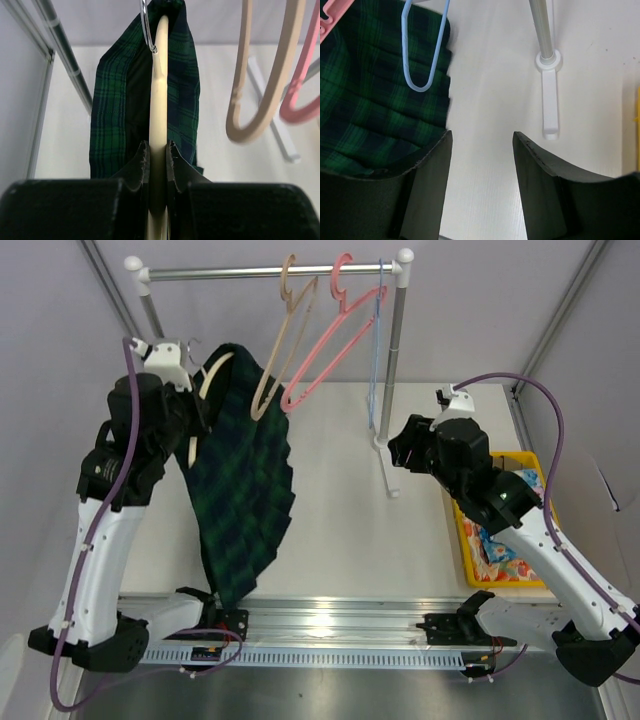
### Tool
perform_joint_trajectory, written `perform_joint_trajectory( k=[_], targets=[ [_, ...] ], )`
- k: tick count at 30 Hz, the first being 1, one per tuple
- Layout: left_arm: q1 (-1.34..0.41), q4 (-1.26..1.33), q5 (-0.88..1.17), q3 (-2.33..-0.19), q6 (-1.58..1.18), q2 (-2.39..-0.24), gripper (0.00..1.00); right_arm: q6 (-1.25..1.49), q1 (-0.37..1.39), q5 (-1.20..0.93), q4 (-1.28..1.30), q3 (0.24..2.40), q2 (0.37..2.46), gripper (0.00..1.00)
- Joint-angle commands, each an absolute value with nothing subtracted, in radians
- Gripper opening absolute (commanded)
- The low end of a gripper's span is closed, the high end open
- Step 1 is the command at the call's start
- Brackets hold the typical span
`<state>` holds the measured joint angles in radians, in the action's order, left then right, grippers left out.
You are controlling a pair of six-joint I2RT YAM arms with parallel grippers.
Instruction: Place the skirt on the hanger
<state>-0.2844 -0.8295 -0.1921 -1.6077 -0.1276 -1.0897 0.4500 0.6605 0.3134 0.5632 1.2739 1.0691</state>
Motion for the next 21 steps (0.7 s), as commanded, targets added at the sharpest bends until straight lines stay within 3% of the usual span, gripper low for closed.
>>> perform_joint_trajectory(
  k=[1, 21],
  targets=[
    [-0.253, -0.686, -0.172, -1.773, -0.095, -1.152, 0.00, 0.422, 0.647, 0.281, 0.534, 1.281, 1.040, 0.57],
    [-0.110, -0.673, -0.041, -2.215, -0.086, -1.474, 0.00, 0.365, 0.583, 0.176, 0.496, 1.302, 1.026, 0.58]
  ],
)
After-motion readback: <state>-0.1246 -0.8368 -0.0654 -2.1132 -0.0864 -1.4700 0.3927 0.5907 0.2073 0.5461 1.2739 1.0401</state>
